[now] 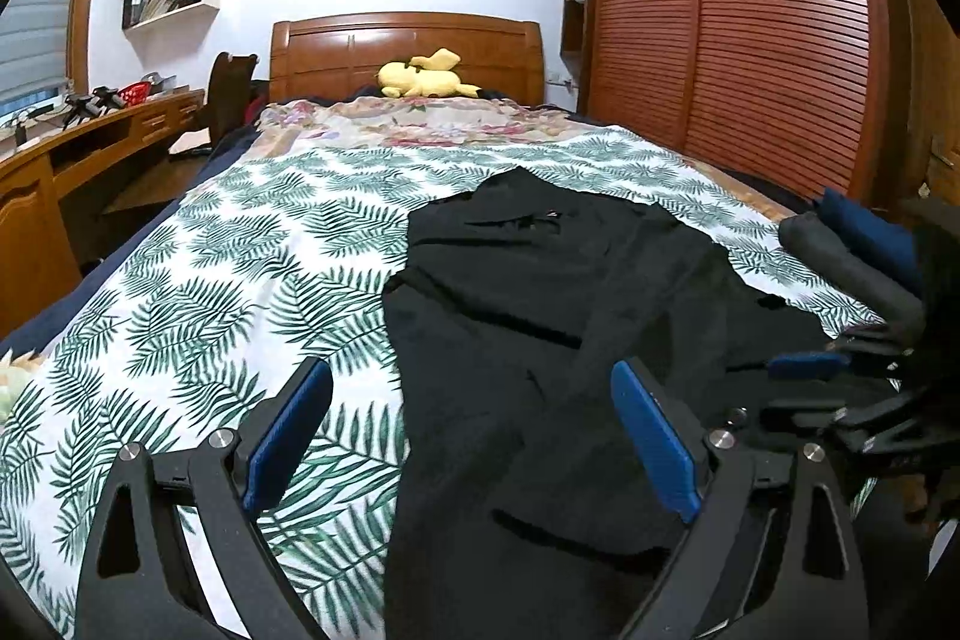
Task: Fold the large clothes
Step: 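Withdraw the right tool from the folded coat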
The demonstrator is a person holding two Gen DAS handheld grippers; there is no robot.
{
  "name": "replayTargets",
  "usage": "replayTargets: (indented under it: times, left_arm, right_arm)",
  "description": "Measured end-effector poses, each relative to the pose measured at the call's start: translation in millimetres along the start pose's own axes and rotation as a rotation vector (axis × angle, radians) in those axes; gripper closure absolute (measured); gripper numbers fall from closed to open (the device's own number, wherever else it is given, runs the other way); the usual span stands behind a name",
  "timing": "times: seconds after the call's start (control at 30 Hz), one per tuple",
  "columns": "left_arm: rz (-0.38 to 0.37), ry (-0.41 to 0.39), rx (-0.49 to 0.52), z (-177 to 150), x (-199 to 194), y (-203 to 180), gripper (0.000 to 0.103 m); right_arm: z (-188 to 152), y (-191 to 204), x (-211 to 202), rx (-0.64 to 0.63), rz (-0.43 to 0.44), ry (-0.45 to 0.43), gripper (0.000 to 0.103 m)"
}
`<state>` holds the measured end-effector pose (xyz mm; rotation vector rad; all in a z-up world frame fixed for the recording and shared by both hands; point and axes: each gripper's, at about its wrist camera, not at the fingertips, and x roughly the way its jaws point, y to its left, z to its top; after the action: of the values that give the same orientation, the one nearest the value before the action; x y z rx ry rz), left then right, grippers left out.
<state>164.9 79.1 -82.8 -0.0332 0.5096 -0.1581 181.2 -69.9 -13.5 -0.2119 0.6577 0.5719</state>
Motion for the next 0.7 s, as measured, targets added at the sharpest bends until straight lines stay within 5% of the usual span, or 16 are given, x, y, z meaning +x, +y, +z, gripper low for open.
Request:
replayTargets:
  times: [0.33,0.7]
  left_arm:
    - [0.034,0.018,-0.034,-6.6,4.6,19.9,0.009]
    - [0.097,-0.002,0.017,-12.0,5.7,14.9,0.009]
  right_arm:
    - [5.4,14.6,86.6,0.023,0.058,0.121,0.057]
    - [-6.9,3.0,53.1,0.037,0.053,0.050,0.057]
